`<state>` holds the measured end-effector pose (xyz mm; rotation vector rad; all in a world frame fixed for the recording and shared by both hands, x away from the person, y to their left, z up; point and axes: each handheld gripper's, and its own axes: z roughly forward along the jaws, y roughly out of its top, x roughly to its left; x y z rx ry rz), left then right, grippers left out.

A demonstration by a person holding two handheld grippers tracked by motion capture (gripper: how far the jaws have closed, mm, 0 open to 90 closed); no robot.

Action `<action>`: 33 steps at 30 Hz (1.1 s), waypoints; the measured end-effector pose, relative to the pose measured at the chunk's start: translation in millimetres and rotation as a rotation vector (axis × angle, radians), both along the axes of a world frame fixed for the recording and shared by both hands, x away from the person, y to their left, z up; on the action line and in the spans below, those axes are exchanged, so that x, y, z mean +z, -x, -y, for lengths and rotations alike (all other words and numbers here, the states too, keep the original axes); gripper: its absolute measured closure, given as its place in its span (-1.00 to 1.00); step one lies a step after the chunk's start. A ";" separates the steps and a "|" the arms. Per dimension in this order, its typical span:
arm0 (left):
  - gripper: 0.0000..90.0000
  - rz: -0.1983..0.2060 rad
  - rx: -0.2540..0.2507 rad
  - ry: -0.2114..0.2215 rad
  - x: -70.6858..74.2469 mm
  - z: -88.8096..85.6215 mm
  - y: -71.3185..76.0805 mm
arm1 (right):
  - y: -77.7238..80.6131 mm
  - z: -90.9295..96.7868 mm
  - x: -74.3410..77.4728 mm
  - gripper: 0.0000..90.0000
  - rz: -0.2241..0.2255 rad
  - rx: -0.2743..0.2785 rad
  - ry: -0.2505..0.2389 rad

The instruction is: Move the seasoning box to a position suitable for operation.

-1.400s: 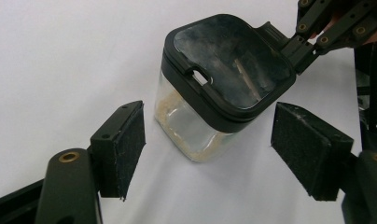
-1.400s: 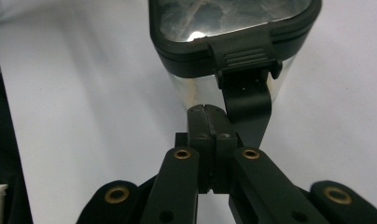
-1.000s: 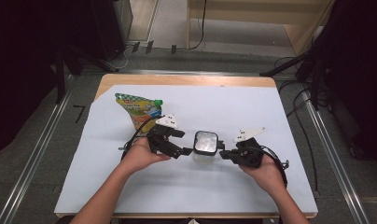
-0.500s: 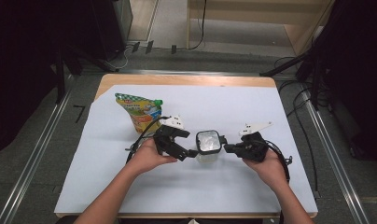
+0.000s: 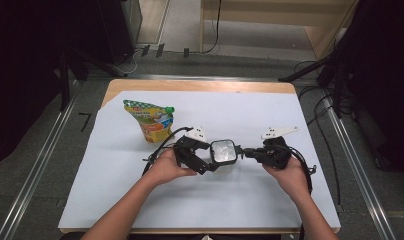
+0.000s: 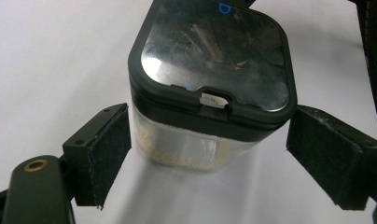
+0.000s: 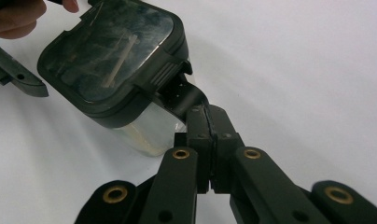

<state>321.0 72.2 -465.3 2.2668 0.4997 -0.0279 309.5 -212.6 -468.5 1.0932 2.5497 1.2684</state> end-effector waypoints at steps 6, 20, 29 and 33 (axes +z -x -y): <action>-0.64 0.033 -0.033 -0.002 -0.1 7.9 -3.8 | -0.5 -0.2 -2.2 1.00 -0.006 -0.006 0.005; -0.63 0.036 -0.098 -0.017 2.1 9.5 -12.3 | -1.4 -3.0 -6.4 1.00 -0.014 -0.028 0.032; -0.61 0.060 -0.110 -0.052 6.5 12.1 -11.0 | -2.1 -3.3 -7.1 1.00 -0.018 -0.024 0.033; -0.61 0.058 -0.116 -0.068 8.0 13.9 -11.1 | -2.0 -3.3 -7.7 1.00 -0.025 -0.025 0.035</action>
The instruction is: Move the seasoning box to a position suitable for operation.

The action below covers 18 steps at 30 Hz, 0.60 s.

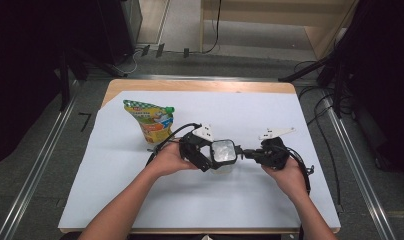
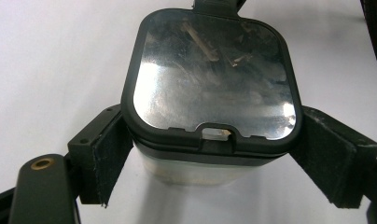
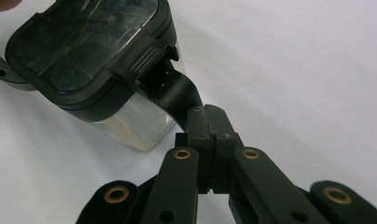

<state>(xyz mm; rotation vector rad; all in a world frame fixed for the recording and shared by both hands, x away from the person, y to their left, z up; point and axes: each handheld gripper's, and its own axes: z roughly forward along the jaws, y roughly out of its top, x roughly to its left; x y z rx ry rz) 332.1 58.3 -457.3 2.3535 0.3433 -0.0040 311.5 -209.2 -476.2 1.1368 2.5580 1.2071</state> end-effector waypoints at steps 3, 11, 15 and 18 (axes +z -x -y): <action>-0.61 0.003 -0.006 -0.010 1.7 0.7 -0.3 | -0.2 -0.2 -1.3 1.00 -0.005 0.000 0.005; -0.60 0.004 -0.004 0.001 6.2 1.2 -0.4 | -0.1 -0.6 -1.9 1.00 -0.004 0.001 0.012; -0.60 0.010 -0.001 -0.002 8.1 1.8 0.0 | -0.1 -0.6 -1.8 1.00 -0.003 0.000 0.014; -0.60 0.017 -0.004 -0.002 11.3 2.4 0.1 | -0.2 -0.7 -1.8 1.00 -0.004 0.000 0.013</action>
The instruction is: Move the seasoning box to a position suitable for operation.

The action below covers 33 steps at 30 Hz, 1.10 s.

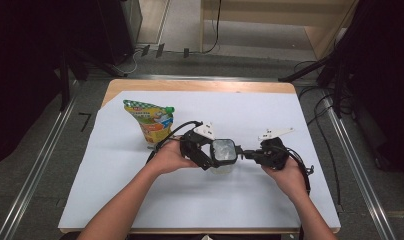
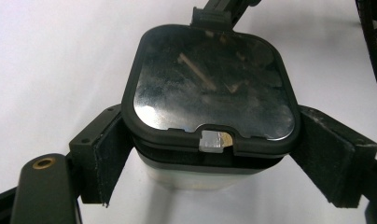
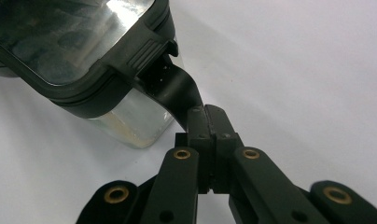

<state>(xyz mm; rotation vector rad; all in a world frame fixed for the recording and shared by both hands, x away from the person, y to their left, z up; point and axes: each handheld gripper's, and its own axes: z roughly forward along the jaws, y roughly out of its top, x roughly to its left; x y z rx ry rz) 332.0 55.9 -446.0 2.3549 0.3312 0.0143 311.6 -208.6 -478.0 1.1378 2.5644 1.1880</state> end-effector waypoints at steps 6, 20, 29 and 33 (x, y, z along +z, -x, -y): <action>-0.60 0.009 -0.004 -0.004 4.4 1.9 0.2 | 0.2 -0.1 0.0 1.00 -0.001 -0.003 -0.002; -0.60 0.023 -0.013 -0.021 11.7 6.4 0.3 | -0.3 0.6 -0.6 1.00 -0.002 -0.006 -0.006; -0.10 -0.024 -0.040 0.068 25.8 7.9 -1.8 | 0.0 -1.1 -1.6 1.00 -0.007 0.007 -0.011; -0.10 -0.012 -0.057 0.027 23.1 15.9 2.3 | 0.6 -3.3 -1.9 1.00 -0.007 0.009 0.000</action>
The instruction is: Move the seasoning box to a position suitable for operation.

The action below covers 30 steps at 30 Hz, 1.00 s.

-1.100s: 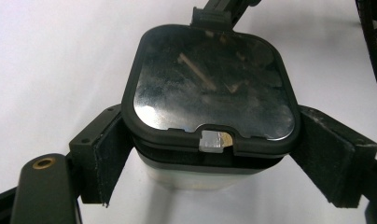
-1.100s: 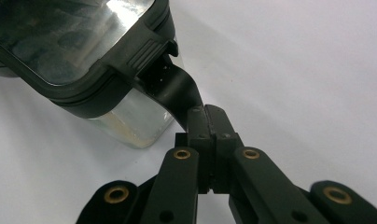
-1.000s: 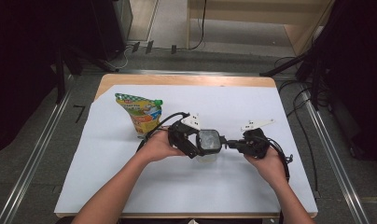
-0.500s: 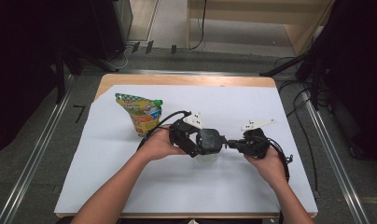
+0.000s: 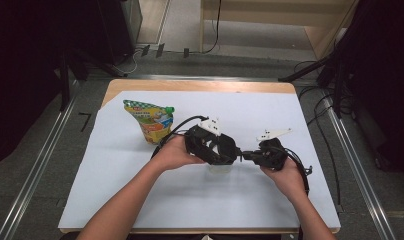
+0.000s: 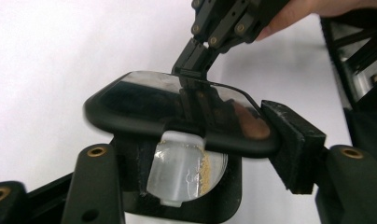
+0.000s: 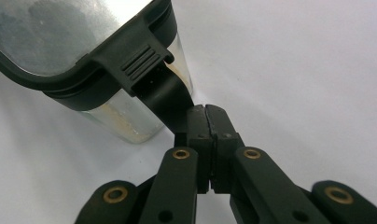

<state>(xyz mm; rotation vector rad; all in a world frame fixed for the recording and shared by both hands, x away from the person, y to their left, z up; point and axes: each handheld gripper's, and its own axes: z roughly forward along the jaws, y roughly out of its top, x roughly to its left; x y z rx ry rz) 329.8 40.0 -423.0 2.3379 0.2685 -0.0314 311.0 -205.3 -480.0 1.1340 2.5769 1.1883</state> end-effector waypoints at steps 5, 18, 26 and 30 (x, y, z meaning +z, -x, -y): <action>-0.07 -0.028 0.010 0.000 6.4 4.6 0.0 | -0.1 0.5 0.2 1.00 0.000 0.003 -0.001; 0.09 -0.011 -0.038 -0.040 30.2 26.5 6.7 | 0.2 0.6 0.4 1.00 0.001 0.003 -0.003; 0.58 -0.024 -0.071 -0.057 37.3 34.6 4.4 | 0.3 0.7 0.5 1.00 0.000 0.003 -0.001; 0.74 -0.036 -0.083 -0.059 37.4 37.5 4.6 | 0.5 0.6 0.4 1.00 0.000 0.002 -0.002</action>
